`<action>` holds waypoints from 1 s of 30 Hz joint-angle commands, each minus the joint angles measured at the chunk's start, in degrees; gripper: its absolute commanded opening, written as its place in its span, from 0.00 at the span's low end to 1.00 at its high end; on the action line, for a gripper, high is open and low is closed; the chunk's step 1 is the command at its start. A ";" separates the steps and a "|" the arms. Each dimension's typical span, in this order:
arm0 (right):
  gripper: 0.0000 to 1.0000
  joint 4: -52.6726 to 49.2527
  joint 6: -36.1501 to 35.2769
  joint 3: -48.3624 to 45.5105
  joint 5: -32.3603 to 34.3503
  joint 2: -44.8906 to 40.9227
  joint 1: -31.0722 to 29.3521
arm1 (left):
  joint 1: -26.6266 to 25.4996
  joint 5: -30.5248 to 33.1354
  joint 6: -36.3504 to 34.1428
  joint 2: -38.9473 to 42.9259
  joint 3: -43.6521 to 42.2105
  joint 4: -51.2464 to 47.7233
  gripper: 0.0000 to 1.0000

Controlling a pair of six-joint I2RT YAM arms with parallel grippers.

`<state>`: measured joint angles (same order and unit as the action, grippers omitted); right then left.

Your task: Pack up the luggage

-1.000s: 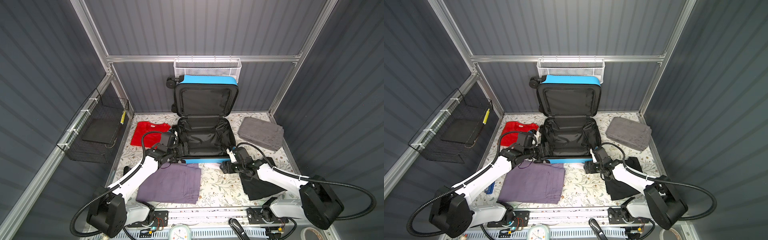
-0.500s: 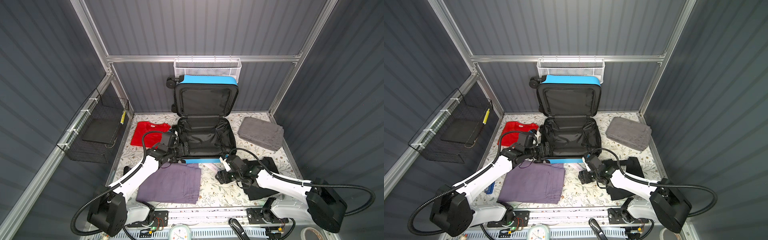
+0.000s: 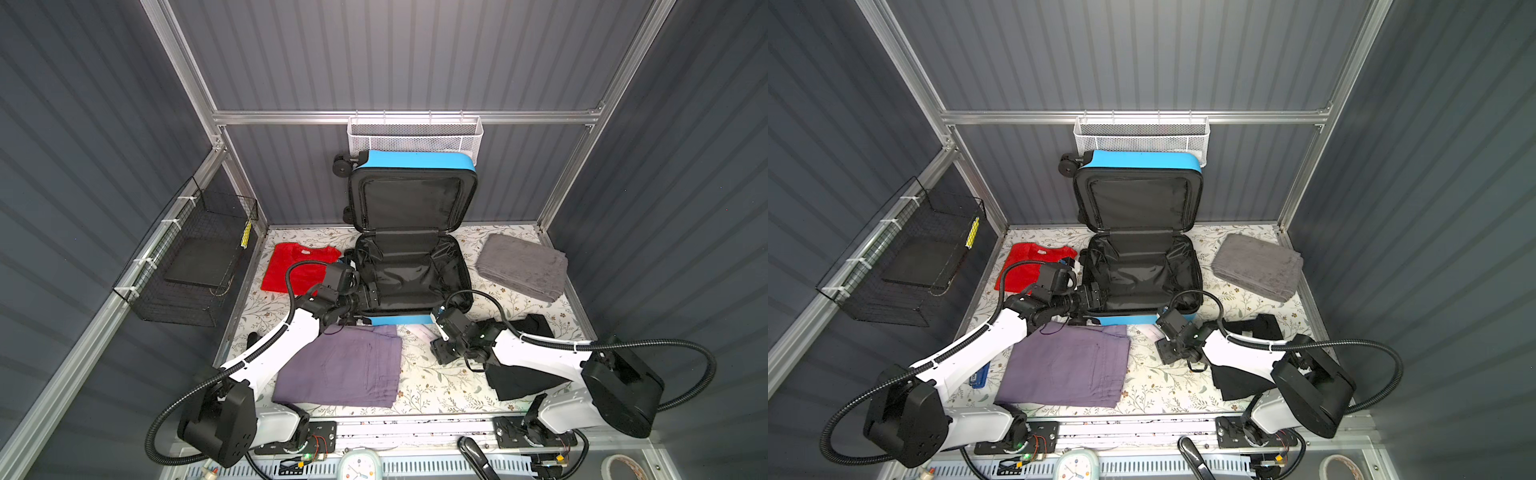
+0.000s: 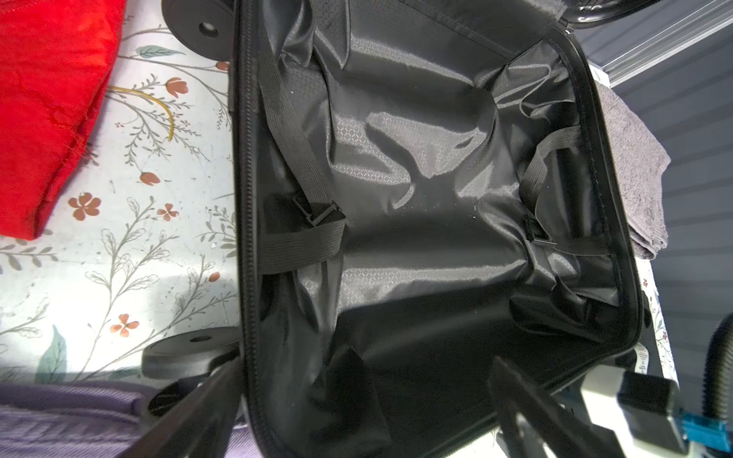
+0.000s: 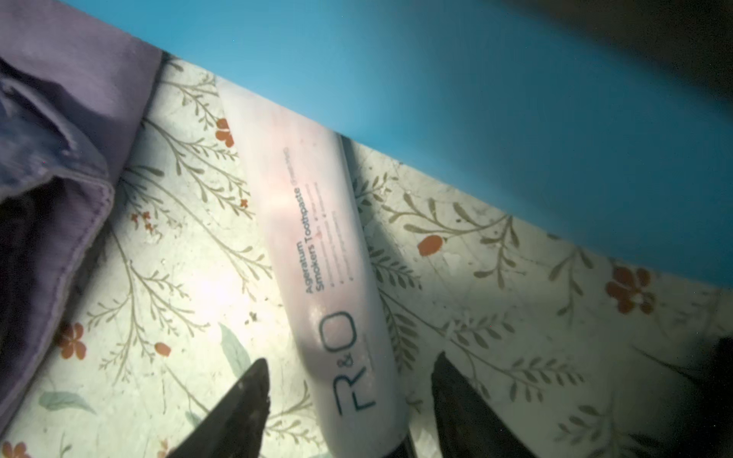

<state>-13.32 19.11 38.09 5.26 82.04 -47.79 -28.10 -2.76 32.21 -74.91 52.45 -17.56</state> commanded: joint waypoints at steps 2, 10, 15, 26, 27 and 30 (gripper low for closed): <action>0.59 -2.14 -2.06 1.14 0.87 2.90 -2.06 | -1.08 -2.51 0.93 -0.64 2.05 1.31 1.00; 0.44 -3.11 1.11 0.70 1.00 3.77 -4.73 | -1.16 -2.69 1.36 -0.68 2.39 1.55 1.00; 0.33 -3.78 3.12 -0.94 1.80 1.29 -6.39 | -1.15 -3.12 1.85 -0.85 2.61 1.64 1.00; 0.30 -10.95 6.29 -4.00 -0.03 -14.10 -8.94 | -1.31 -6.24 2.69 -0.85 5.48 0.27 1.00; 0.30 -11.63 6.59 -4.10 -0.52 -16.06 -8.99 | -1.42 -6.58 2.91 -0.80 5.78 0.17 1.00; 0.30 -14.10 7.40 -4.03 -1.39 -21.89 -9.07 | -1.72 -8.10 3.26 -0.54 6.87 -0.12 1.00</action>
<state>-24.01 24.93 34.33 4.89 63.75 -56.60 -29.19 -7.40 34.46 -75.55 56.95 -17.80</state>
